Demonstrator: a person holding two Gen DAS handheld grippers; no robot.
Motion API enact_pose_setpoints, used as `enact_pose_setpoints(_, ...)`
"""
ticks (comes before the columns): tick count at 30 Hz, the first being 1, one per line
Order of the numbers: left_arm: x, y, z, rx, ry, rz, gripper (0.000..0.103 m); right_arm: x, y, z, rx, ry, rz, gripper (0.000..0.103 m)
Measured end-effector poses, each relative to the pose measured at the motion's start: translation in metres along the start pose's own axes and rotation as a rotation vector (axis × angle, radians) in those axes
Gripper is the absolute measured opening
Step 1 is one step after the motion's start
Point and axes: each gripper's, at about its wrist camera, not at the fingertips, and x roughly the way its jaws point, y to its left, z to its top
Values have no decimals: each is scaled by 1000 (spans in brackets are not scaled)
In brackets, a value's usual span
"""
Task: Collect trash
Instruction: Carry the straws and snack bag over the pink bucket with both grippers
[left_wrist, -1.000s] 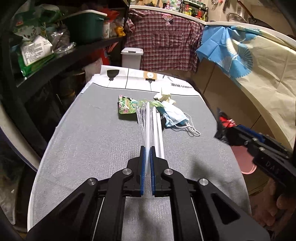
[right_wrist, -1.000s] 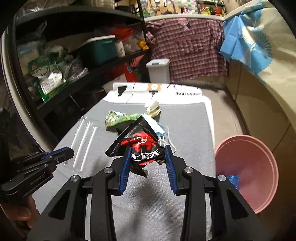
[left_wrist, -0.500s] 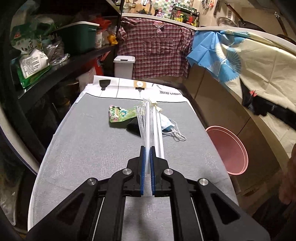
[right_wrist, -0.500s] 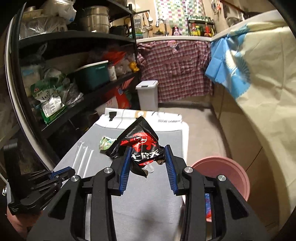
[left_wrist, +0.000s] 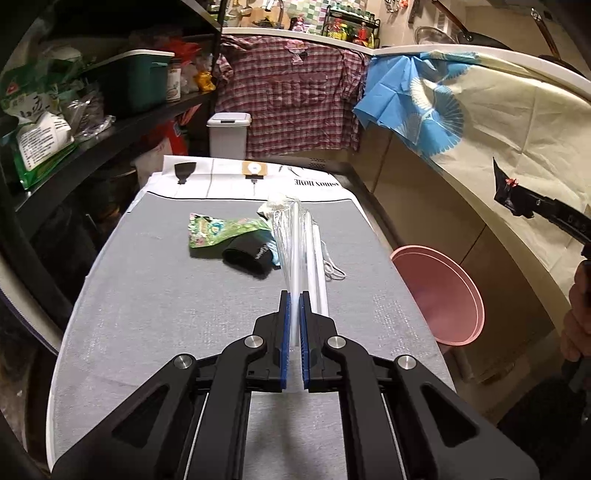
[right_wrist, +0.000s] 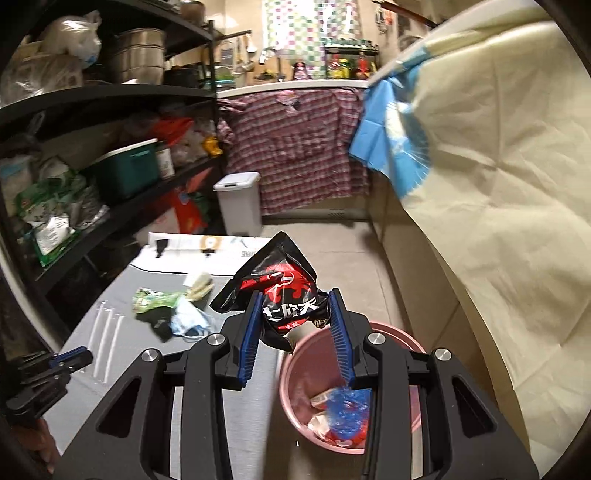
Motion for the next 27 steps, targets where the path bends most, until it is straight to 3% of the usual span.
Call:
enact_pose_setpoints(12,22,-30,3,48,17,-10,5,18,-39,-12,43,22,-50,36)
enact_pose_setpoints(27,56,-77,5,78,59,-60,5,36,-93,-19,184,66,-98,36)
